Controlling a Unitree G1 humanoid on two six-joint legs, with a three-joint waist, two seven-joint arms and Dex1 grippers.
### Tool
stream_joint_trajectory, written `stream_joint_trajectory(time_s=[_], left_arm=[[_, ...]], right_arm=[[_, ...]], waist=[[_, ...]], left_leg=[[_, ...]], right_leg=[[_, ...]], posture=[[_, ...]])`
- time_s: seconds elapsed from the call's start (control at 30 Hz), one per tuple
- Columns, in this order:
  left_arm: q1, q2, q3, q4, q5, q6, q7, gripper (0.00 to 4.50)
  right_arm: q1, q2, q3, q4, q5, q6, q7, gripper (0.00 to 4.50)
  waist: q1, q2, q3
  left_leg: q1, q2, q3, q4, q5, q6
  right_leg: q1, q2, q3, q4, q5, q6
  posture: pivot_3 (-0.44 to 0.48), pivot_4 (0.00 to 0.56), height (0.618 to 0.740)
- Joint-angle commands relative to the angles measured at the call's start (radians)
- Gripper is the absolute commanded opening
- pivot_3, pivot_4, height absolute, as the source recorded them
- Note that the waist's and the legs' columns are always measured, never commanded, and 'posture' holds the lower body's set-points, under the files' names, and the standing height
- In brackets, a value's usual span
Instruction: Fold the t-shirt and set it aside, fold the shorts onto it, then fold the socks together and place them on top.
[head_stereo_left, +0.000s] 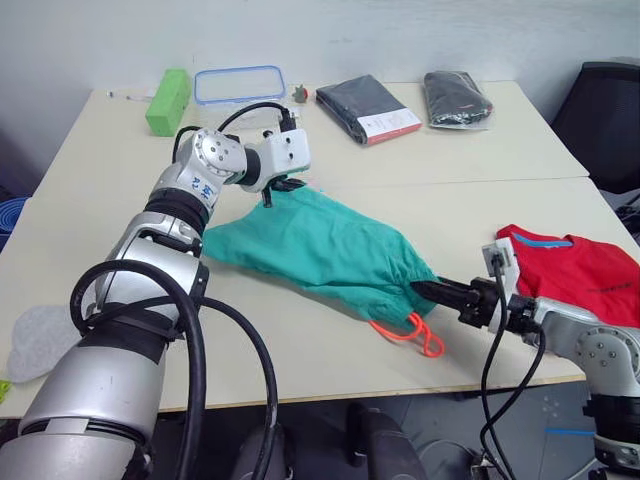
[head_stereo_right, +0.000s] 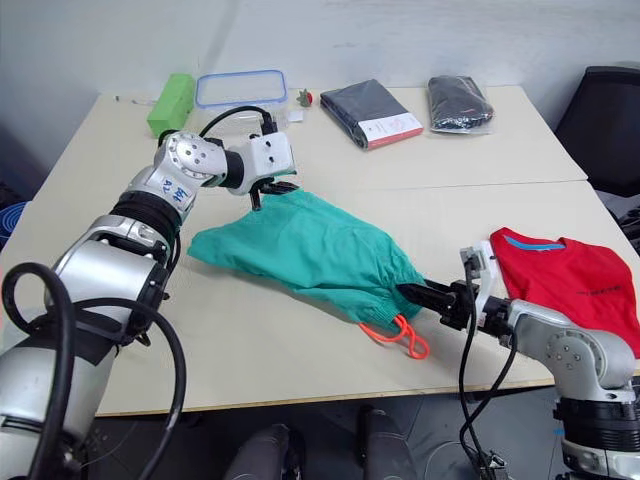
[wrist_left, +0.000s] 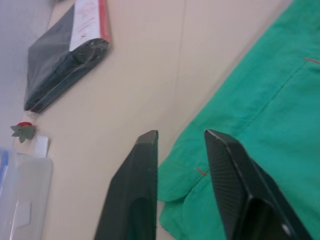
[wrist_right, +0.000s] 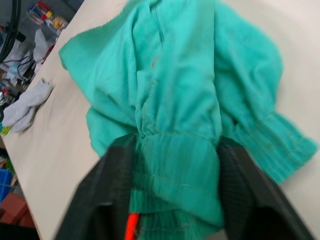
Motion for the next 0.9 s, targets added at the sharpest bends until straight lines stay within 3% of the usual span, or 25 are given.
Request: stream_joint_trajectory(time_s=[0.03,0.1,0.2,0.37,0.5,0.77,0.9], left_arm=[[-0.032,0.07,0.088,-0.022,-0.063,-0.017,-0.021,2.79],[-0.034,0.099,0.125,-0.036,-0.089,-0.031,-0.073,3.41],[-0.007,0.148,0.158,-0.083,-0.13,-0.091,-0.222,4.4],[0.122,0.206,0.192,-0.249,-0.246,-0.11,-0.538,4.46],[0.394,0.313,0.151,-0.565,-0.286,-0.081,-0.695,4.46],[0.648,0.417,0.12,-0.927,-0.34,0.094,-0.777,4.46],[0.652,0.418,0.093,-0.904,-0.292,0.044,-0.706,4.46]], right_arm=[[-0.028,-0.055,-0.082,-0.086,0.007,-0.027,0.002,3.78],[-0.023,-0.09,-0.082,-0.138,-0.015,-0.048,0.022,4.44],[0.014,-0.165,-0.034,-0.238,-0.124,-0.14,0.079,4.5],[0.039,-0.214,0.057,-0.358,-0.27,-0.273,0.123,4.5],[0.071,-0.275,0.293,-0.448,-0.572,-0.505,0.167,4.5],[-0.001,-0.194,0.526,-0.388,-0.858,-0.592,0.104,4.5],[-0.022,-0.159,0.568,-0.343,-0.941,-0.617,0.094,4.5]], waist=[[-0.003,0.0,0.0],[-0.009,0.0,0.0],[-0.009,0.0,0.0],[-0.01,0.001,0.0],[-0.029,0.002,-0.001],[-0.03,-0.001,0.0],[-0.021,-0.001,0.0]], left_leg=[[0.0,0.0,0.0,0.0,0.0,0.0],[0.0,0.0,0.0,0.0,0.0,0.0],[0.0,0.0,0.001,0.0,0.0,-0.001],[0.001,-0.001,0.002,0.0,0.0,-0.001],[0.003,-0.001,0.003,0.0,-0.001,-0.001],[0.006,0.001,0.003,0.005,0.0,0.0],[0.005,0.0,0.003,0.006,0.0,0.001]], right_leg=[[0.0,0.0,0.0,0.0,0.0,0.0],[0.0,0.0,0.001,0.0,0.0,0.0],[0.0,0.001,0.0,0.0,0.0,0.0],[0.0,0.001,0.001,0.0,0.0,0.0],[0.0,0.002,0.004,0.002,0.0,-0.001],[0.001,0.0,0.007,0.007,-0.001,-0.002],[0.001,0.0,0.007,0.01,-0.001,-0.002]], posture=[[0.0,0.15,0.74],[0.0,0.15,0.74],[0.0,0.15,0.74],[0.0,0.15,0.74],[0.0,0.15,0.74],[0.0,0.15,0.74],[0.0,0.15,0.74]])
